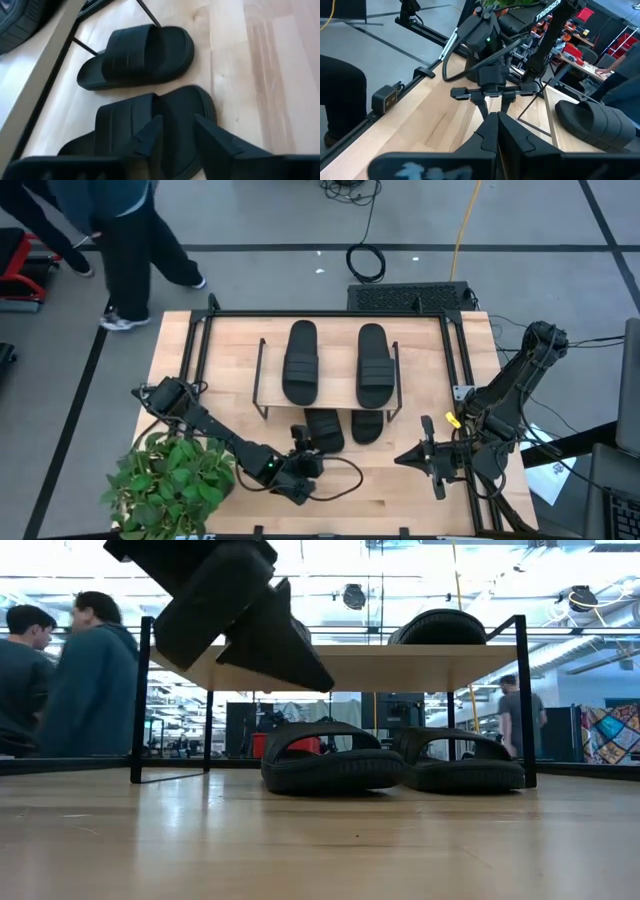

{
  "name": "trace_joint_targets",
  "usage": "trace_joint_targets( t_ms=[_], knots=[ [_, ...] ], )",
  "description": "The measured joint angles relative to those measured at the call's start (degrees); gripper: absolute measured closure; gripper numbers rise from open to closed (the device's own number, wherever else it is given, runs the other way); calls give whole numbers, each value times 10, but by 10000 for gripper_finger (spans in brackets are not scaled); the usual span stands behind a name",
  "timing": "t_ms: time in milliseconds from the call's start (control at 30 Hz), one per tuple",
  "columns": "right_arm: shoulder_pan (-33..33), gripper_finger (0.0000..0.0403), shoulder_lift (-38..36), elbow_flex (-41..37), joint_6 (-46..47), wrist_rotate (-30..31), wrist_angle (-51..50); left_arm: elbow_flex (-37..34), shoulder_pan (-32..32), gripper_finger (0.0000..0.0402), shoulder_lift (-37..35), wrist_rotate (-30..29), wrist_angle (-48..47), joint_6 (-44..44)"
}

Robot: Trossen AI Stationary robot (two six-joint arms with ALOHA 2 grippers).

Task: Pick and place slides into the shelf
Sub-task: Put the slide under the shelf

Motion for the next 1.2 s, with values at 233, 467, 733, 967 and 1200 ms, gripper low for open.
trace_joint_targets(
  t_ms=[233, 467, 733, 967, 1200],
  knots=[
    [0, 403, 0, 0, 13, 0, -2, -5, 0, 183, 0, 0, -7, 50],
    [0, 403, 0, 0, 14, 0, -2, -5, 3, 115, 0, -12, -30, 36],
    [0, 403, 0, -12, 13, 0, 8, -5, 6, 122, 0, -20, -62, -27],
    [-2, 403, 0, -13, 2, 0, 22, -5, 19, 145, 0, -20, -65, -25],
    [-2, 403, 0, -13, -1, 0, 26, -6, 42, 146, 0, 1, -91, -68]
  ],
)
